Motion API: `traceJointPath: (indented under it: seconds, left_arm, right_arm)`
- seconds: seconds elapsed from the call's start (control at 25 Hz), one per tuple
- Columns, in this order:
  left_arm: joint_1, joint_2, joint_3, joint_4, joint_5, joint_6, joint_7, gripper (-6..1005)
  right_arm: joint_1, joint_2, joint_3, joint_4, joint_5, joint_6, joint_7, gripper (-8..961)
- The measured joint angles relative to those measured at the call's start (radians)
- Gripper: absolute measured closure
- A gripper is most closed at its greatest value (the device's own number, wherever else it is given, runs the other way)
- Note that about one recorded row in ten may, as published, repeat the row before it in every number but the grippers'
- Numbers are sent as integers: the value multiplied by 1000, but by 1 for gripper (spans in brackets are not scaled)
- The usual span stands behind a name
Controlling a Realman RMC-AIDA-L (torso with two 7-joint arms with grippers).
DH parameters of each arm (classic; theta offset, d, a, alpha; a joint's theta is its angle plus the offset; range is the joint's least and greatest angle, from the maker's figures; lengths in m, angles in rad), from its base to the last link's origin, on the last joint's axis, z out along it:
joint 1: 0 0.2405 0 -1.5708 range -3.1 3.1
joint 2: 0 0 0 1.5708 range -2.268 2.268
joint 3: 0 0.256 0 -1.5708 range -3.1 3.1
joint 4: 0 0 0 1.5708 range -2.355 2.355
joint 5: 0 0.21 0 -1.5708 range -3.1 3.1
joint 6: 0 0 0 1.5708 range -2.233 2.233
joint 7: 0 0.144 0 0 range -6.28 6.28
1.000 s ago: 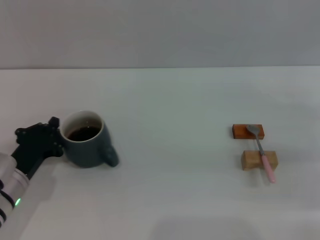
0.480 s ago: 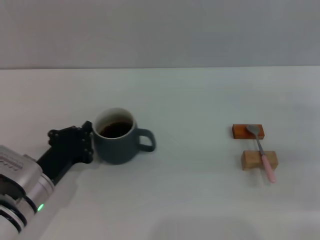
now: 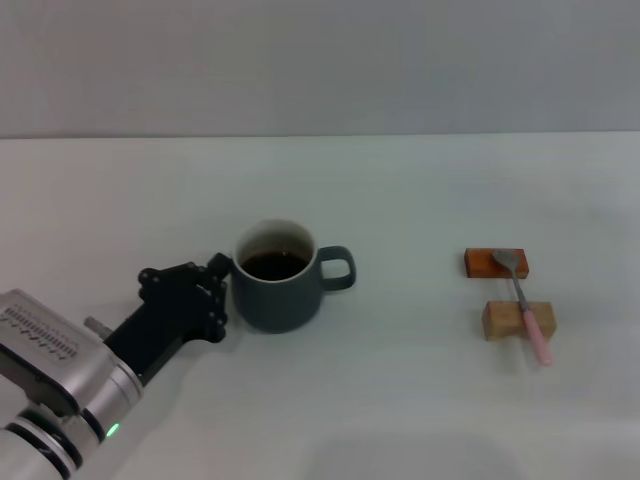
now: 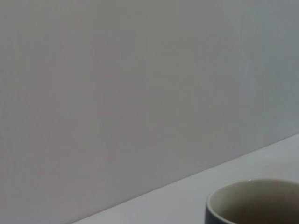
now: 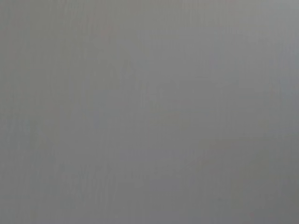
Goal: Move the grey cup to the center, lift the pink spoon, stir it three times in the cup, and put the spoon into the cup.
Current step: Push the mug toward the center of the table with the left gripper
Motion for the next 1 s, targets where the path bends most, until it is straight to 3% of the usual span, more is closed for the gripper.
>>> traceJointPath:
  seconds: [0.76, 1.0]
  left_arm:
    - [9, 0, 86, 57, -2, 2, -53, 1001]
    - [-19, 2, -73, -10, -16, -6, -43, 1001]
  right_arm:
    - [-8, 0, -1, 7, 0, 0, -1, 480]
    - [-25, 0, -1, 26, -7, 0, -1, 480]
